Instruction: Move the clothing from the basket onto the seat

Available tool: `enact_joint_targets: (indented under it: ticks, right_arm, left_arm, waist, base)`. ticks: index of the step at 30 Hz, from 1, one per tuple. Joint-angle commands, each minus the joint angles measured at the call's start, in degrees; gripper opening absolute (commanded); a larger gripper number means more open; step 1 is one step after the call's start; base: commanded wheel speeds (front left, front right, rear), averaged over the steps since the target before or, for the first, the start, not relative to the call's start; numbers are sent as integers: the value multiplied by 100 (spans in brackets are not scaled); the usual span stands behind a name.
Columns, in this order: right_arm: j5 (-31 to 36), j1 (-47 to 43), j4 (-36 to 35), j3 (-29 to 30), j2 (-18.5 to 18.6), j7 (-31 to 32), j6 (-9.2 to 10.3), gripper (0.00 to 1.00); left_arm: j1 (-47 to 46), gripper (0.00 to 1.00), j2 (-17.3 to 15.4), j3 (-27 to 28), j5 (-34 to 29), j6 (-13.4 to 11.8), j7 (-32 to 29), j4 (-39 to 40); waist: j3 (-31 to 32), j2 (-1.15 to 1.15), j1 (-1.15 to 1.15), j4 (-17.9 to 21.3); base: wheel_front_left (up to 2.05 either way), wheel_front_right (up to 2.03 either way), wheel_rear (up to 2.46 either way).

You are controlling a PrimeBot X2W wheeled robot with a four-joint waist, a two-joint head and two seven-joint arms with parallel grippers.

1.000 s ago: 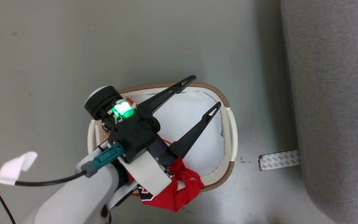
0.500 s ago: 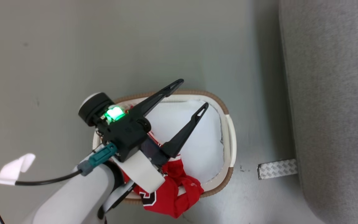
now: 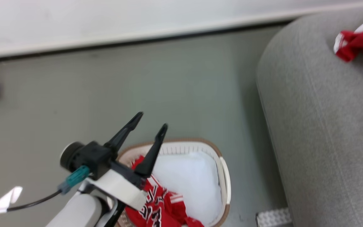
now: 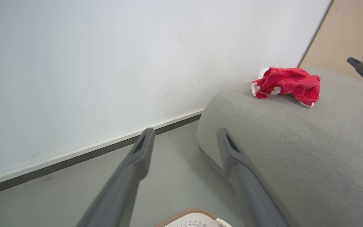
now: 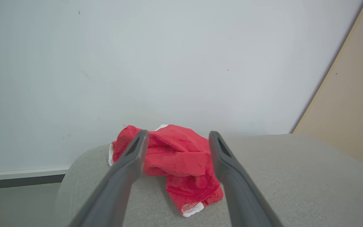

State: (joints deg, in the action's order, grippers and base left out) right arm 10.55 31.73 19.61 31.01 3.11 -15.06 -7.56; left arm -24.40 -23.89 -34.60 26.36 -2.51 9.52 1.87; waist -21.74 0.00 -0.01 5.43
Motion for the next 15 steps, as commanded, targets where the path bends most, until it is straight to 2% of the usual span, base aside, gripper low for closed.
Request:
enact_joint_targets:
  ticks: [1,10,15]
  right_arm:
    - [-157,-486,-253,-316,-12,-14,14,100]
    - [-373,-1682,-828,-1320,-17,-6,14,100]
    - [-782,-2250,-966,-1950,-15,-6,14,100]
  left_arm:
    - [233,100,4,98,112,-104,125,-116]
    - [916,100,38,397,256,-434,458,-610]
    - [1385,100,164,610,290,-511,557,-931]
  waist:
    - [718,0,1,-179]
    - [1553,0,1,-453]
    - [1940,0,1,-521]
  base:
    - [0,0,0]
    - [0,0,0]
    - [0,0,0]
